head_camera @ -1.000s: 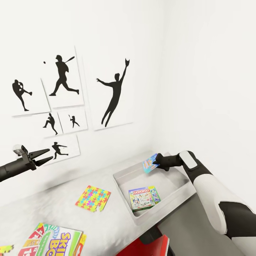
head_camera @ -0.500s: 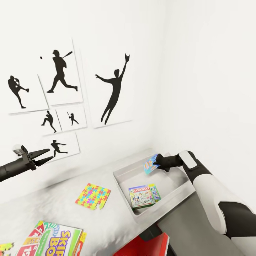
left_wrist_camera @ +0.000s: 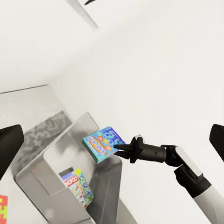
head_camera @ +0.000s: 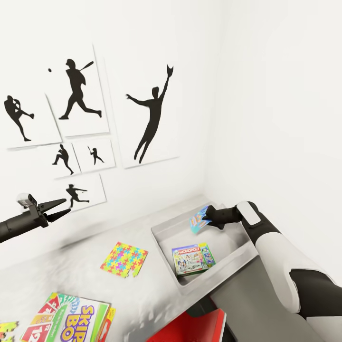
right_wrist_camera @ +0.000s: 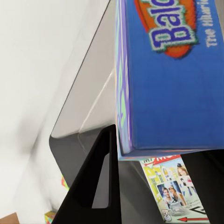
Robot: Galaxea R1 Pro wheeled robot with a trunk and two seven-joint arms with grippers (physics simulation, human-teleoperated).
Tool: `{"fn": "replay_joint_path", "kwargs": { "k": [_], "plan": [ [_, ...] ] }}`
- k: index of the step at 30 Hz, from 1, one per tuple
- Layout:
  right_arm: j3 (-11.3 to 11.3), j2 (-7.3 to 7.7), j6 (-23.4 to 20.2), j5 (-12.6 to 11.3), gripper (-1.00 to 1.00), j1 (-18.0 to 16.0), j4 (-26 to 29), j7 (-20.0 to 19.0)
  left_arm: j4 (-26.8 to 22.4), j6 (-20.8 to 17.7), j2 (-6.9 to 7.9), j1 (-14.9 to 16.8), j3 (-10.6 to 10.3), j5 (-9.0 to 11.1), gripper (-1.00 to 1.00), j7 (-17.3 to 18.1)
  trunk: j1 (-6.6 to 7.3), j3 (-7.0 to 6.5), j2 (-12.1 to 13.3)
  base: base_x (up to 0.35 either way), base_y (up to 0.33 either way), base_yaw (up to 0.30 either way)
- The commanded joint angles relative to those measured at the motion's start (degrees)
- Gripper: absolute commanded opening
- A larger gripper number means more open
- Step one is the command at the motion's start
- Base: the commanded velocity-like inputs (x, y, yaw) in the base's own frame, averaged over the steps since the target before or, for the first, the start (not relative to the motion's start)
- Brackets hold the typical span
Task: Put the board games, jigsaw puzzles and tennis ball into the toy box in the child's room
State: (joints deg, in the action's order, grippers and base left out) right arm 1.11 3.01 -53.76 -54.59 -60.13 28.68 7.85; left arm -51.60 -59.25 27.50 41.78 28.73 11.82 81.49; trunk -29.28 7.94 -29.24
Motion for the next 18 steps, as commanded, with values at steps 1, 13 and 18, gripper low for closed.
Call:
{"fn": "replay_joint_path", "kwargs": {
  "k": [1,13,18],
  "plan": [
    [0.12,-0.01,-0.18,-0.62,-1.00,-0.05,0.06,0.59,0.00,-0.60,0.01,0.05,0.01,0.04,1.00,0.16,-0.02,0.21,-0.11,0.000,0.000,0.000],
    [-0.62,-0.11,-0.21,-0.69,-1.00,-0.03,0.06,0.59,0.00,-0.60,0.01,0.05,0.00,0.04,1.00,0.11,-0.02,1.34,-0.11,0.000,0.000,0.000],
    [-1.58,-0.11,-0.21,-0.69,-1.00,-0.04,0.06,0.59,0.00,-0.58,0.01,0.05,-0.04,0.04,1.00,0.15,-0.02,1.81,-0.11,0.000,0.000,0.000]
  ]
}}
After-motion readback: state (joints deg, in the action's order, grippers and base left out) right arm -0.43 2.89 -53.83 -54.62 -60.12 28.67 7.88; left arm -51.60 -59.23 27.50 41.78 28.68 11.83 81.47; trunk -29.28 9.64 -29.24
